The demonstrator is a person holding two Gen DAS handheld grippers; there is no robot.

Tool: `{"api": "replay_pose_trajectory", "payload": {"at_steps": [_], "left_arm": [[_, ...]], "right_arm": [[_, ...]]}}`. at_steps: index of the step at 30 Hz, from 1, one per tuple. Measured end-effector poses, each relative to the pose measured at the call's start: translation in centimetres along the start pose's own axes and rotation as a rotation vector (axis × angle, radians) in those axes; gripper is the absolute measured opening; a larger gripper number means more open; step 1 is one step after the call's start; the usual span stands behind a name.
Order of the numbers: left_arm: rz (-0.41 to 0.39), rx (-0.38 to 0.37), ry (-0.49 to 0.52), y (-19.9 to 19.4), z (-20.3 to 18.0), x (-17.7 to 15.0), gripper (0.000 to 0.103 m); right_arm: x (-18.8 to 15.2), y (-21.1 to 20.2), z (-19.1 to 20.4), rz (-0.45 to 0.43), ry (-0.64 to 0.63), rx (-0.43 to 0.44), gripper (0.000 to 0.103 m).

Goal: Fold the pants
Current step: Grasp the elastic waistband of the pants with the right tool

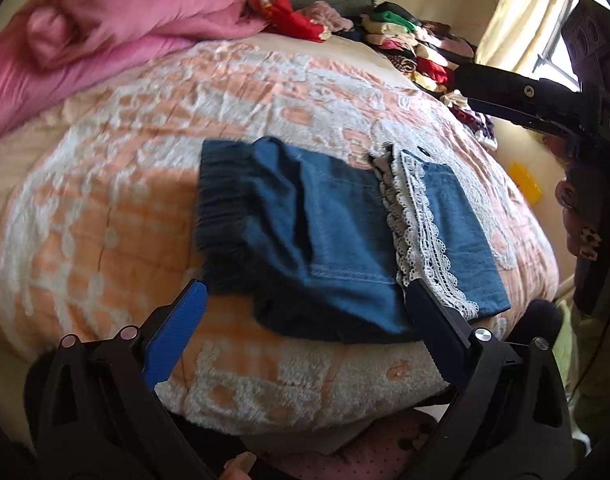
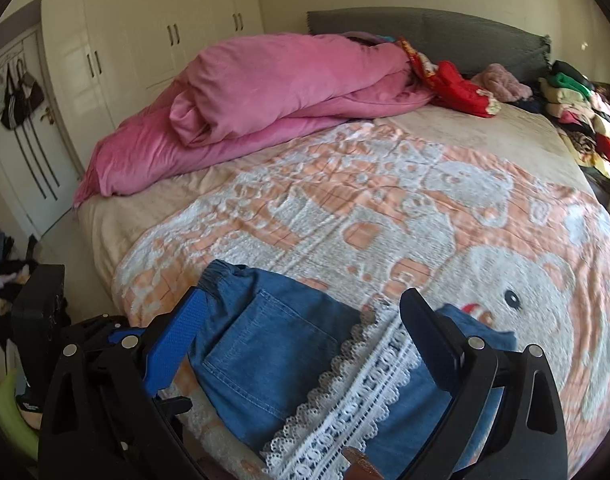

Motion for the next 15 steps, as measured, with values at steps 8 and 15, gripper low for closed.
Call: {"api": "replay_pose_trajectory", "payload": {"at_steps": [8,15], "left_arm": [[0.028,-0.041,-0.135,0.9,2.1,-1.6,0.093],[0.026,-0.133,-0.197,1.9,1.5,-1.8,0.093]], "right_arm": [[-0.2,3.7,2.1,0.09,-0.057,0.035,0.097],[-0.7,6.9,4.2,0.17,-0.112,0.065,0.097]]}}
Point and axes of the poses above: each gripper's, at about its wrist camera, not at the fingertips, and y roughly the way its jaws point, z to its left, x to its top, the point moved 8 cm from there along y, roughly the way its jaws point, and after that the axes turned 14 degrees about y, right-handed, at the moved point
